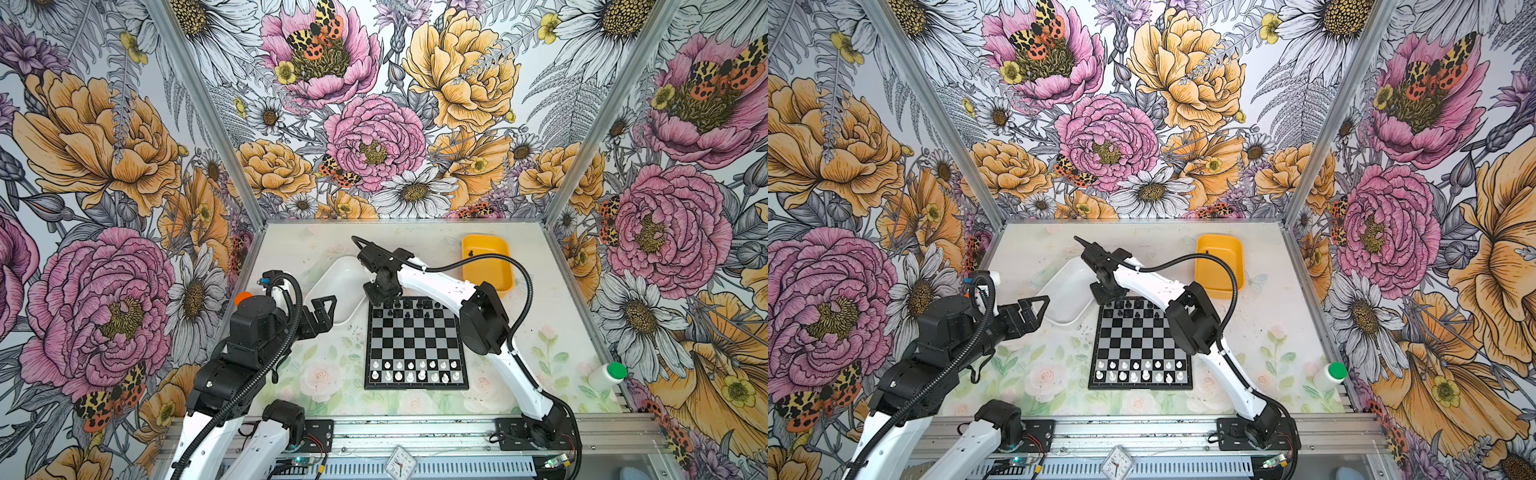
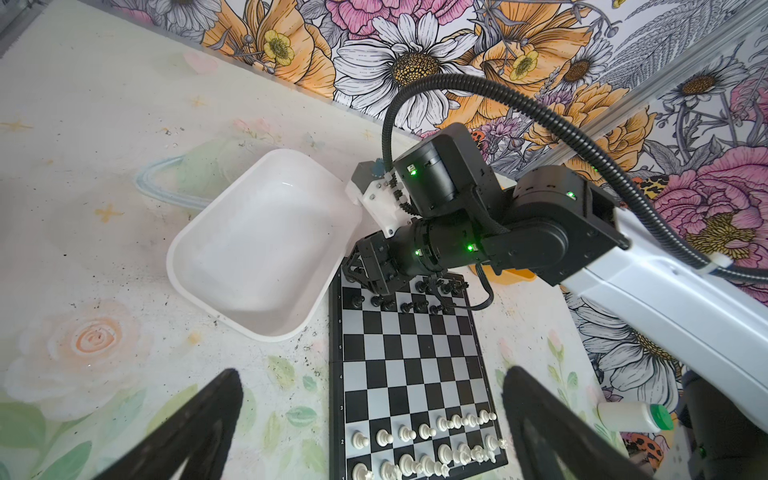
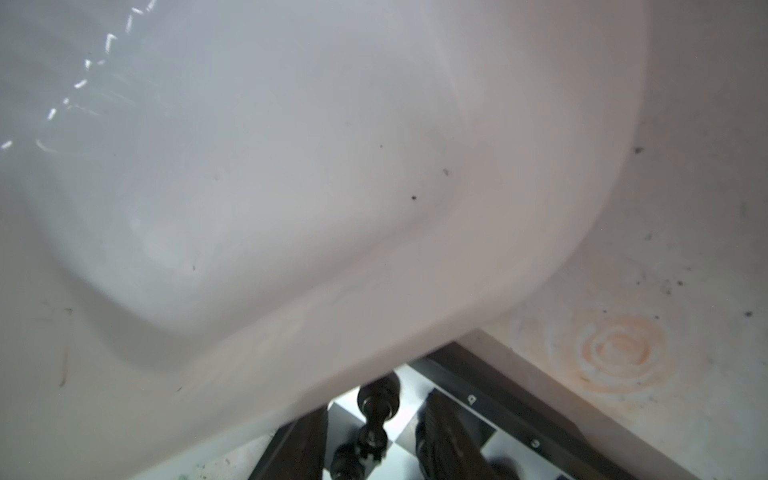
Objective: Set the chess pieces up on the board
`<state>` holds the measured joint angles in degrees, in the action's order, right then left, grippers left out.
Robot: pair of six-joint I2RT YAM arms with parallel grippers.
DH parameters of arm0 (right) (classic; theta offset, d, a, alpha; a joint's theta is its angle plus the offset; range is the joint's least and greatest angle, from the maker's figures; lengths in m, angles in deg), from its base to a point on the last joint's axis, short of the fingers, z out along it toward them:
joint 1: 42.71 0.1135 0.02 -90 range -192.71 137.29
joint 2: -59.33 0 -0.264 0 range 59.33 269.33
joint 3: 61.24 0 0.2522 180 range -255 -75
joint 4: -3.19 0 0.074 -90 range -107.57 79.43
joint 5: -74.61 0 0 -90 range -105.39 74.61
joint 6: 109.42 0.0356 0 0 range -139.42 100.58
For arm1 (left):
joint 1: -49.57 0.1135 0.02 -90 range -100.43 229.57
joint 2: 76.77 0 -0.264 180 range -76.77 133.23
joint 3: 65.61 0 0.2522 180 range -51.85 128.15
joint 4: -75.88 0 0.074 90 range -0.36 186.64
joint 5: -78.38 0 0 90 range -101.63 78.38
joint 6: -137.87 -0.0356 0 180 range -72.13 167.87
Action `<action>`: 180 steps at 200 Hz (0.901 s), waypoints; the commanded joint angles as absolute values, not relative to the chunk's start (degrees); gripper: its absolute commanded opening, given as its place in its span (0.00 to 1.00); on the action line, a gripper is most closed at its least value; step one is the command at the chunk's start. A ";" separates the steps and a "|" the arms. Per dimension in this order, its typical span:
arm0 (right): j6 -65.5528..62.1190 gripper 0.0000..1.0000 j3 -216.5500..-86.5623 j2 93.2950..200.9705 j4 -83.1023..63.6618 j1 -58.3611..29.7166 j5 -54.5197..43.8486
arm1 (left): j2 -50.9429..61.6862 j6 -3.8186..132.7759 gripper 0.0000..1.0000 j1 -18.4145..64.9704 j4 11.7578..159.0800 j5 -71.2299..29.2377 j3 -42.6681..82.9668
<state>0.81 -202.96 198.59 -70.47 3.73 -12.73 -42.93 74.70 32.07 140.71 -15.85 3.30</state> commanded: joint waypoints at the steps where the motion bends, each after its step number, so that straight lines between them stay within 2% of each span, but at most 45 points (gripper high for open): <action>1: -0.47 0.45 -207.54 193.81 -70.09 3.02 -14.00 | -40.12 72.23 0.99 31.88 139.54 -14.34 6.08; 49: -0.39 0.54 -215.37 189.47 -71.00 -6.43 -13.57 | -25.92 67.38 0.99 32.63 129.41 -17.12 12.16; 81: -0.14 0.55 -216.12 187.77 -71.59 -14.25 -15.81 | -9.37 64.08 0.99 32.78 122.55 -20.15 21.32; 109: -0.56 0.50 -213.50 187.63 -71.75 -20.75 -19.40 | 4.27 64.47 0.99 31.52 115.18 -23.96 29.01; 140: 0.00 0.41 -210.93 189.92 -71.74 -26.50 -21.44 | 17.20 64.70 0.99 26.98 114.83 -25.74 39.91; 180: 0.16 0.40 -211.56 194.16 -71.74 -30.95 -21.81 | 26.32 66.65 0.99 22.14 114.80 -27.46 46.93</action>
